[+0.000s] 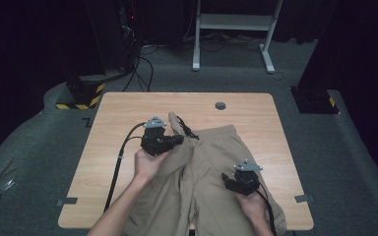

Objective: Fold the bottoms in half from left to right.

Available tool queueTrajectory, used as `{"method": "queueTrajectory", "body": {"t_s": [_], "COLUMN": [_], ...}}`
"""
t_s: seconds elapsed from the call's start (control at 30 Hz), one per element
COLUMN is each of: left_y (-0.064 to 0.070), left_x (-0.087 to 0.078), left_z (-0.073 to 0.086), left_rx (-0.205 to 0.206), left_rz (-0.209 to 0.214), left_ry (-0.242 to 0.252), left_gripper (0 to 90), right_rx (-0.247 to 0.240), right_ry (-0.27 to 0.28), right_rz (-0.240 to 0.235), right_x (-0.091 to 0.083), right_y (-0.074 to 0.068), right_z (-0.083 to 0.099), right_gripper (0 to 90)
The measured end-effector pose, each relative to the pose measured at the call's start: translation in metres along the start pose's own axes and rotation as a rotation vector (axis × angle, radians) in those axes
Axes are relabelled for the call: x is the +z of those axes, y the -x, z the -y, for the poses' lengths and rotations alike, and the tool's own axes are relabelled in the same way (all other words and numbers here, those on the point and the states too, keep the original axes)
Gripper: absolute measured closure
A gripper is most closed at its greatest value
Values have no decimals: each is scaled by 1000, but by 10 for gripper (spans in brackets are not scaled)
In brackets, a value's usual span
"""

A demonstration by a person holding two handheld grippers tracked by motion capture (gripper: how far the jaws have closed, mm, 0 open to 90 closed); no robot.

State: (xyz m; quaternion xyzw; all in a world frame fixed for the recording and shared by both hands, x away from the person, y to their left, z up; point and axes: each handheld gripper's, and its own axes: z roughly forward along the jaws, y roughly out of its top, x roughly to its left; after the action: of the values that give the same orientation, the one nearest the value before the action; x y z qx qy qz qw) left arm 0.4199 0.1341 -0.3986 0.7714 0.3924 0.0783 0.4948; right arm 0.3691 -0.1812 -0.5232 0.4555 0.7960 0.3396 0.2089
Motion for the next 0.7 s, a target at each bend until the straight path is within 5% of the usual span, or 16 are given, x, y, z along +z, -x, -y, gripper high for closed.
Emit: {"method": "queueTrajectory", "body": {"t_s": [0.7], "left_y": [17], "left_x": [30], "left_z": [-17], "left_rx": [4], "left_rz": [93], "left_ry": [23], "left_gripper": [875], "right_rx": [0], "right_ry": [0], "right_rz": [0], "right_x": [0], "right_y": [0], "right_z": [0], "right_gripper": [350]}}
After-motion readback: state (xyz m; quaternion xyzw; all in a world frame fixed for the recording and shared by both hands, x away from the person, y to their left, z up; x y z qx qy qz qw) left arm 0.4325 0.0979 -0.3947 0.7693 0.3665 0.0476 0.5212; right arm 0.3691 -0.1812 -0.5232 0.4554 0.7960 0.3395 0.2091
